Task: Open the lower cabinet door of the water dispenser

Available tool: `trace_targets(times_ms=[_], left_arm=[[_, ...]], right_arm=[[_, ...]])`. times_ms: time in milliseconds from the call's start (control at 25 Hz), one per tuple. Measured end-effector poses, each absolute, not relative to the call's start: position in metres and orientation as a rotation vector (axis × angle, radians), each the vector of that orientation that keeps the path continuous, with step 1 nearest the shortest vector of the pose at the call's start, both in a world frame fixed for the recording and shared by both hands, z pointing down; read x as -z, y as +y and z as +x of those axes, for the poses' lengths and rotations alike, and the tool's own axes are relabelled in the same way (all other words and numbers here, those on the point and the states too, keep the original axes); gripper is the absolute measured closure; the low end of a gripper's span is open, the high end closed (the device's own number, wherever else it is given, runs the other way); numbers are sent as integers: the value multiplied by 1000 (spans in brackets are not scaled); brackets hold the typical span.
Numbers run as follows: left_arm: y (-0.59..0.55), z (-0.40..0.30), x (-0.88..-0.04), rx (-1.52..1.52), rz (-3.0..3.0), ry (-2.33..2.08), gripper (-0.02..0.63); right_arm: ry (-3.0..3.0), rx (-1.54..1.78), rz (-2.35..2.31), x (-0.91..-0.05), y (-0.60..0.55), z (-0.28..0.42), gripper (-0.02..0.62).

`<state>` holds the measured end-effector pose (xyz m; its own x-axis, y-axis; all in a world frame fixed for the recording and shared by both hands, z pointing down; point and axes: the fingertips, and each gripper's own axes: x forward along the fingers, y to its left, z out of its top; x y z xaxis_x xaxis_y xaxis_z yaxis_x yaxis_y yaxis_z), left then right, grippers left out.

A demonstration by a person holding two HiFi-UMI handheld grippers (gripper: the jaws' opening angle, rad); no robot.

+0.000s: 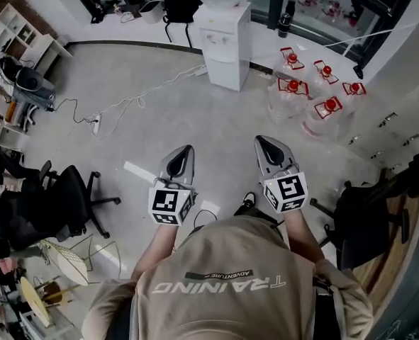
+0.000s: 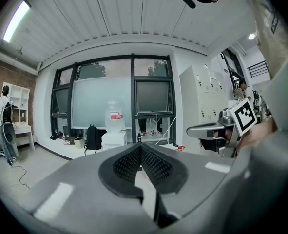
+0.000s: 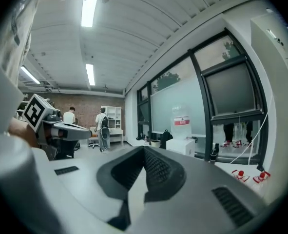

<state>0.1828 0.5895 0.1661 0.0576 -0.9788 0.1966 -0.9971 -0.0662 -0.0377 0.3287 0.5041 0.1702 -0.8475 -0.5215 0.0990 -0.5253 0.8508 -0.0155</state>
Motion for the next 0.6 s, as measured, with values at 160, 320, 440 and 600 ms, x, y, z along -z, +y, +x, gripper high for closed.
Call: trace_targets(times_ms=[160,320,440,600], left_arm=[[539,204,-166,-269,2217,-2056,615],[503,218,-175,-296,2201,-2040,615],[480,230,-175,-322,2220,-2028,615],[457,241,-177,-339,2244,-1997,615]], right_arm=[[-2928,-82,847,-182,449,350,588],[-2930,-125,852,-194,412,365,588],[-2927,-164,862,-202,393,374,588],[-2932,-178,864,-204,380,382,588]])
